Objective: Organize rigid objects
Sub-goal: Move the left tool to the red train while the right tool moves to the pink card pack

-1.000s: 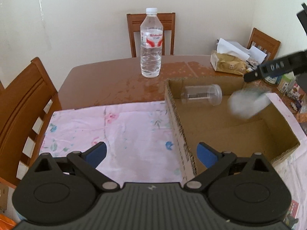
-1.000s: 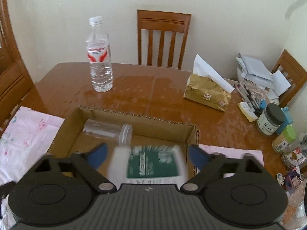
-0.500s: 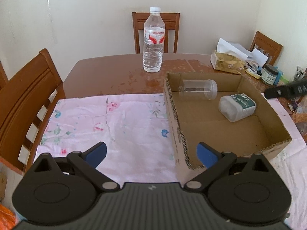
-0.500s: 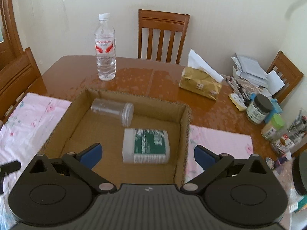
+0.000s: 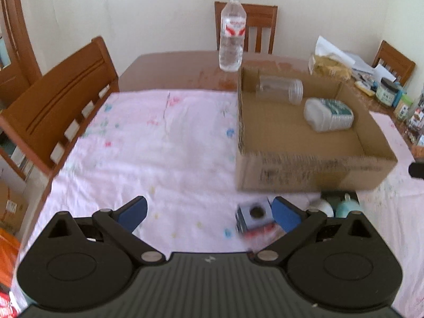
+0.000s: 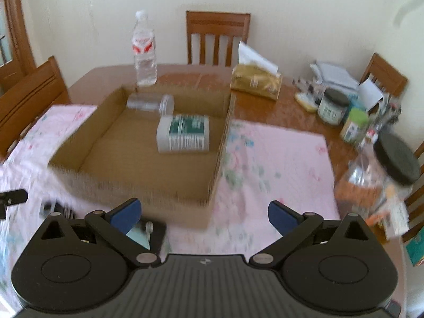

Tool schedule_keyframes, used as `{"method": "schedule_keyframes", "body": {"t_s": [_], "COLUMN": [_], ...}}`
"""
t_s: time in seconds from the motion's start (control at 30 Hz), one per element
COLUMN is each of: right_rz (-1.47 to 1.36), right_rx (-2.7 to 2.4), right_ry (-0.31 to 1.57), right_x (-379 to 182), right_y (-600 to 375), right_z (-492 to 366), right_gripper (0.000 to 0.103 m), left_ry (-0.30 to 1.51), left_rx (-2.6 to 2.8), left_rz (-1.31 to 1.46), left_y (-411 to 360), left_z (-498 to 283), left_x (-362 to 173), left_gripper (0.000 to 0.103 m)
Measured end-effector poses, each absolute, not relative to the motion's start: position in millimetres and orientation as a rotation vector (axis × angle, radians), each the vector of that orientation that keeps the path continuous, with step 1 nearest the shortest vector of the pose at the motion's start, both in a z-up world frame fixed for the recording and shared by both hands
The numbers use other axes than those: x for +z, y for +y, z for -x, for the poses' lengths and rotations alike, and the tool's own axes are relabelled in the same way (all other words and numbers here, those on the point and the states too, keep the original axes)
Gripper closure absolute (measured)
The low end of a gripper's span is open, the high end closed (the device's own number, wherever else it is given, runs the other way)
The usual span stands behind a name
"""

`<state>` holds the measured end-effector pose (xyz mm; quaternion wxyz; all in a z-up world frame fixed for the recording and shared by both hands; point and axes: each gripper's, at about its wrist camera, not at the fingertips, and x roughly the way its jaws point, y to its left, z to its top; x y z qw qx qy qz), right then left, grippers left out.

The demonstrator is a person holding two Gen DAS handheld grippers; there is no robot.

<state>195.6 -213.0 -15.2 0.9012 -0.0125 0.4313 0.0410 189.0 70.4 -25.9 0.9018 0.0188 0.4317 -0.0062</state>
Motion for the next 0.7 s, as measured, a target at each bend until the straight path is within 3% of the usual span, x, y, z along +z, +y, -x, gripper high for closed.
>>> {"method": "schedule_keyframes", "body": {"t_s": [0.7], "right_rz": [0.043], "right_rx": [0.074], "right_ry": [1.063], "right_x": [-93.6], "right_y": [-198.8], "right_z": [-116.9], "right_gripper": [0.0], "left_ry": [1.052], "left_rx": [-0.201], "left_rz": [-0.185], "left_y": [54.9], "left_z": [-156.9], "left_x": [-73.5], "left_gripper": [0.003]}}
